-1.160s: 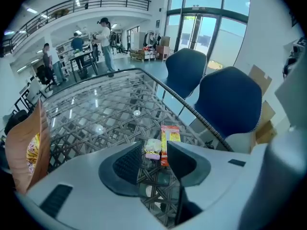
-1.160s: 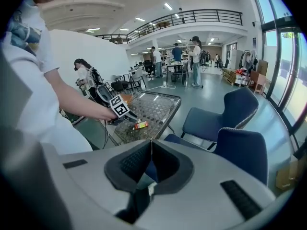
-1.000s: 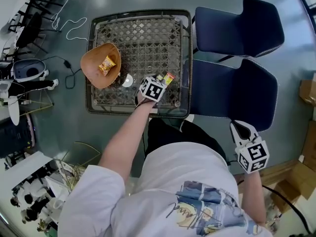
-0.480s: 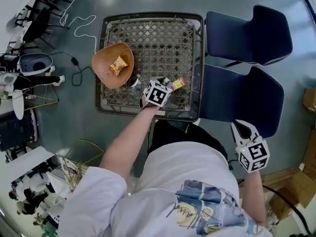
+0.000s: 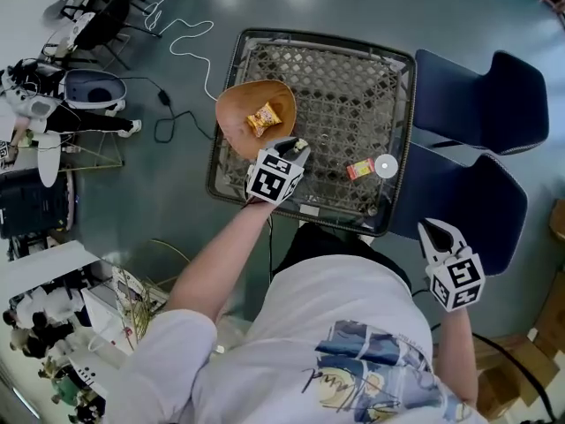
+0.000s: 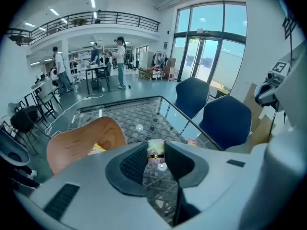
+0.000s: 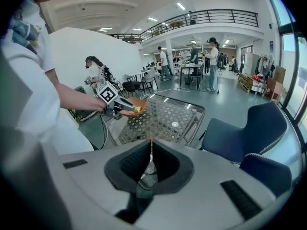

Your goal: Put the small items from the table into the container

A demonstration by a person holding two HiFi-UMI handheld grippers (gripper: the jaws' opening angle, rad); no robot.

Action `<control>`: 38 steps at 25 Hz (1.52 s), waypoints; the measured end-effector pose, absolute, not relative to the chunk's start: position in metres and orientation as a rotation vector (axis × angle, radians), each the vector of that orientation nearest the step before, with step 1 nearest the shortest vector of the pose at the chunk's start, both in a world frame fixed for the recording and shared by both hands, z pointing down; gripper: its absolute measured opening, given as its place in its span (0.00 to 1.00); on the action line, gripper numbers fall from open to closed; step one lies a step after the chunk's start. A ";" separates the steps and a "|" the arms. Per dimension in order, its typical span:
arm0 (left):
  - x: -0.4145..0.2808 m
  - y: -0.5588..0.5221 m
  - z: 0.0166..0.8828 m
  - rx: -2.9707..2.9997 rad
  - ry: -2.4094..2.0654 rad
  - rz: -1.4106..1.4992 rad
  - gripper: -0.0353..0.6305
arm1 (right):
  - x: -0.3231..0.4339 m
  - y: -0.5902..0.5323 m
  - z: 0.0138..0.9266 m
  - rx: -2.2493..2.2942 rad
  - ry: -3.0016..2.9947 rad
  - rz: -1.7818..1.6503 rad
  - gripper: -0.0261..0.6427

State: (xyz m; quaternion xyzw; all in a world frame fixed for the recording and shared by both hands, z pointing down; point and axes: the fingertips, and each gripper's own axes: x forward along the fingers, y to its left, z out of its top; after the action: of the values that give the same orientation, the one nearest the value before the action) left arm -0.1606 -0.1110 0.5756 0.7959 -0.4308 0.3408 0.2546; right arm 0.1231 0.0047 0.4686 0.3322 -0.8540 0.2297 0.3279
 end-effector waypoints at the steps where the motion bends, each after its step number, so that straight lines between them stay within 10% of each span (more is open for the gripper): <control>1: -0.175 -0.113 0.572 2.153 -1.189 0.922 0.23 | 0.115 0.003 0.466 0.866 -2.238 0.596 0.06; 14: -0.311 -0.167 0.613 1.989 -1.337 0.988 0.23 | 0.060 0.011 0.465 0.926 -2.185 0.618 0.06; 38: -0.322 -0.175 0.649 1.983 -1.282 1.102 0.24 | 0.052 0.052 0.469 1.073 -2.116 0.679 0.06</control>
State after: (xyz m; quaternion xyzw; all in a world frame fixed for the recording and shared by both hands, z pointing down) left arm -0.3225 -0.1751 0.6490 0.7338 -0.4745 0.4077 0.2649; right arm 0.0522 0.0525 0.4686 0.4104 -0.8092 0.2597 0.3306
